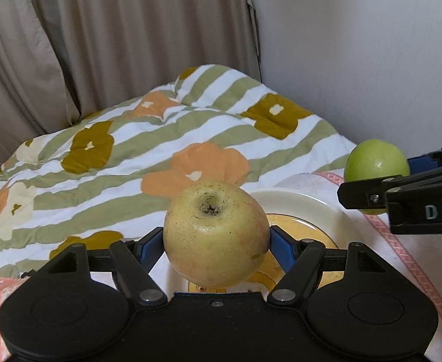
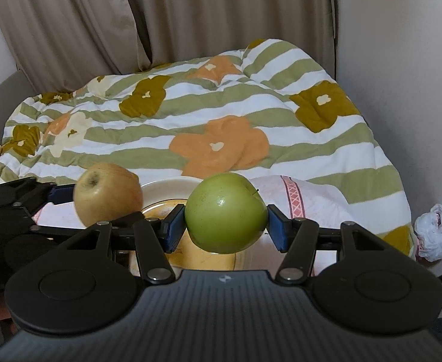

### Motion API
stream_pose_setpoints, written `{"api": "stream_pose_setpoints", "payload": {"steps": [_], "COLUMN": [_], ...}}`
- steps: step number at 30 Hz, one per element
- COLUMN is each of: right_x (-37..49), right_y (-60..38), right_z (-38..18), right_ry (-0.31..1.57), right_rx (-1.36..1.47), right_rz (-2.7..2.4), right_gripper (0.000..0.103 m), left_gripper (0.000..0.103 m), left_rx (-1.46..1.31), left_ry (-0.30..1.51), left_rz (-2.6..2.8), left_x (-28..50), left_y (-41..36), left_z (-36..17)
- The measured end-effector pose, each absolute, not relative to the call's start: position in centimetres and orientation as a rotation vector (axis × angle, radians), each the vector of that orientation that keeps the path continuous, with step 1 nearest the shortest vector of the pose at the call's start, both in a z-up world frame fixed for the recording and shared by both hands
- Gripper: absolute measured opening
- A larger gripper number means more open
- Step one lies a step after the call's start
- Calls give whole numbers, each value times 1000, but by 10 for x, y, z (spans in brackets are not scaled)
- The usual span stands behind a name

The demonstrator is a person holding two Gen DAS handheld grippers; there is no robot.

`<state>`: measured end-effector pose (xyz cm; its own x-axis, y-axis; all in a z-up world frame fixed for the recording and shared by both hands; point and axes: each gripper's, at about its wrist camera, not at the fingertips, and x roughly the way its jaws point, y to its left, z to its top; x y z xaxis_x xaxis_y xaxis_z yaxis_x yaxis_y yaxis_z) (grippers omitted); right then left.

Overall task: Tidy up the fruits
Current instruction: 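Carry the yellow apple and green apple over the duck bowl with both tools, then open the left tool over the bowl while the right tool releases the green apple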

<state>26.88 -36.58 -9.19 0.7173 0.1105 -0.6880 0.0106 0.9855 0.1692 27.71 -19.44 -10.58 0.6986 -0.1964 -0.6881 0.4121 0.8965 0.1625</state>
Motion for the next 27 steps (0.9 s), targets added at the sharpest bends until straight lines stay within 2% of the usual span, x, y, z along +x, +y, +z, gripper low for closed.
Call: {"api": "stream_pose_setpoints", "payload": {"steps": [11, 20, 23, 27], "right_x": [284, 283, 282, 280], "right_y": [-384, -390, -391, -394], "right_z": [-113, -116, -116, -116], "right_ry": [814, 817, 816, 813], "right_rx": [194, 205, 214, 219], "right_rz": [49, 35, 39, 56], "right_gripper": [72, 72, 72, 72], "left_gripper": [78, 79, 91, 93], "left_rx": [397, 416, 426, 407], "left_ry": [775, 772, 741, 767], "left_rz": [-364, -361, -361, -350], "left_x": [297, 303, 299, 291], "left_y": [-223, -227, -227, -217], "left_z": [-139, -144, -137, -131]}}
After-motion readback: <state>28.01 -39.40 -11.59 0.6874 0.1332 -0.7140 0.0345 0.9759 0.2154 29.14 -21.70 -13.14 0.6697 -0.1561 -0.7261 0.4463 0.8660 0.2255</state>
